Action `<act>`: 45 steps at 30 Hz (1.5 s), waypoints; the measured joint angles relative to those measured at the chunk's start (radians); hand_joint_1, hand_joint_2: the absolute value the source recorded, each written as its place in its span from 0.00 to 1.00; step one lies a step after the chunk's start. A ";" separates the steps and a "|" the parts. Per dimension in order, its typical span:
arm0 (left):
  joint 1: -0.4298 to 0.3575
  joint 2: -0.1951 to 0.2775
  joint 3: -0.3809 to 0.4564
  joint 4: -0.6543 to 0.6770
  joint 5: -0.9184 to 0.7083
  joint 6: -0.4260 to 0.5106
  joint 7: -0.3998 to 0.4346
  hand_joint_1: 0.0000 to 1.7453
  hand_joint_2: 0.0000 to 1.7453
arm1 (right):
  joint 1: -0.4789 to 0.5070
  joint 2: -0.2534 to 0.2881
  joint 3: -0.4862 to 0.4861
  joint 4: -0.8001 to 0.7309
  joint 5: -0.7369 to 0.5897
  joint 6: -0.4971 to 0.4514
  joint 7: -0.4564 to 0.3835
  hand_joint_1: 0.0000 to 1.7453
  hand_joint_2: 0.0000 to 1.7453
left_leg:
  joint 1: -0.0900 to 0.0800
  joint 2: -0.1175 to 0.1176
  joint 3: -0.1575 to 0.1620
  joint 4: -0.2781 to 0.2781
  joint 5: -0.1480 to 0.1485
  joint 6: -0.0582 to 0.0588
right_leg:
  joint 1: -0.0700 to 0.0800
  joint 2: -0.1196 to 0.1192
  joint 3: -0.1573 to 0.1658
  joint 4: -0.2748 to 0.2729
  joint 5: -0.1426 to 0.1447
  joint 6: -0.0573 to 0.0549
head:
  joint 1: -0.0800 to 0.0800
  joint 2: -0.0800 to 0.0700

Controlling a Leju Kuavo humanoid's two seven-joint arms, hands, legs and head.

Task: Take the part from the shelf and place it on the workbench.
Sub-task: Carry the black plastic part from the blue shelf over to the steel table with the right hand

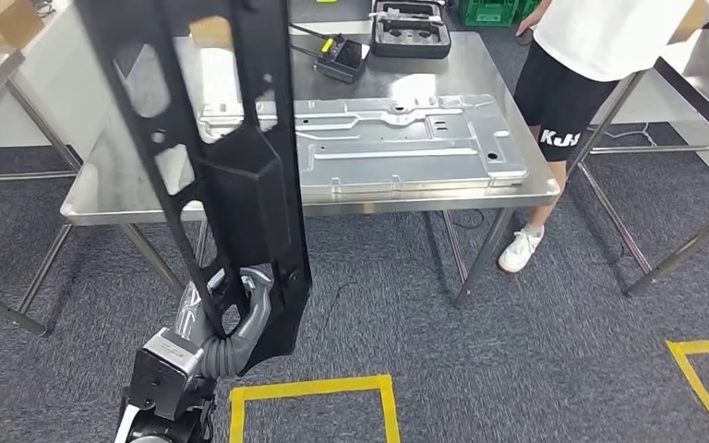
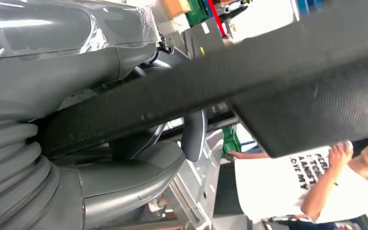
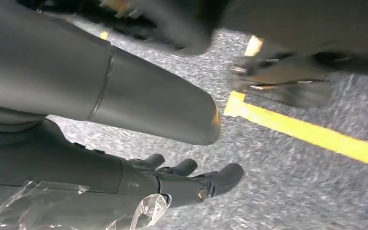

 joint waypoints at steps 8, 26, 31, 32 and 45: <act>-0.004 0.006 0.001 -0.003 0.005 -0.015 0.016 1.00 1.00 | 0.007 -0.013 0.002 0.000 -0.006 -0.006 -0.010 0.00 0.00 | -0.005 0.000 0.044 0.047 -0.062 -0.044 | 0.007 0.004 0.041 -0.221 0.217 -0.056 | -0.004 0.000; -0.009 0.014 0.002 -0.013 0.002 -0.023 0.026 1.00 1.00 | -0.001 -0.014 0.005 0.000 0.001 -0.002 -0.002 0.00 0.00 | 0.009 0.009 -0.082 0.026 0.040 -0.018 | 0.004 0.007 0.037 -0.041 0.048 -0.012 | -0.003 0.000; -0.010 0.014 0.001 -0.013 0.002 -0.025 0.028 1.00 1.00 | 0.002 -0.013 0.006 0.000 0.004 -0.002 -0.002 0.00 0.00 | 0.007 0.006 -0.060 0.027 0.018 -0.014 | 0.002 0.006 -0.051 0.068 0.064 -0.006 | -0.002 0.000; -0.010 0.014 0.001 -0.013 0.002 -0.025 0.028 1.00 1.00 | 0.002 -0.013 0.006 0.000 0.004 -0.002 -0.002 0.00 0.00 | 0.007 0.006 -0.057 0.027 0.017 -0.014 | 0.001 0.006 -0.045 0.051 0.077 -0.007 | -0.002 0.000; -0.022 0.014 0.000 -0.015 0.010 -0.027 0.013 1.00 1.00 | 0.000 -0.023 0.007 0.000 0.004 -0.013 -0.011 0.00 0.00 | 0.009 0.009 -0.217 0.350 -0.116 -0.076 | 0.004 0.008 0.104 -0.202 0.135 -0.062 | -0.008 0.000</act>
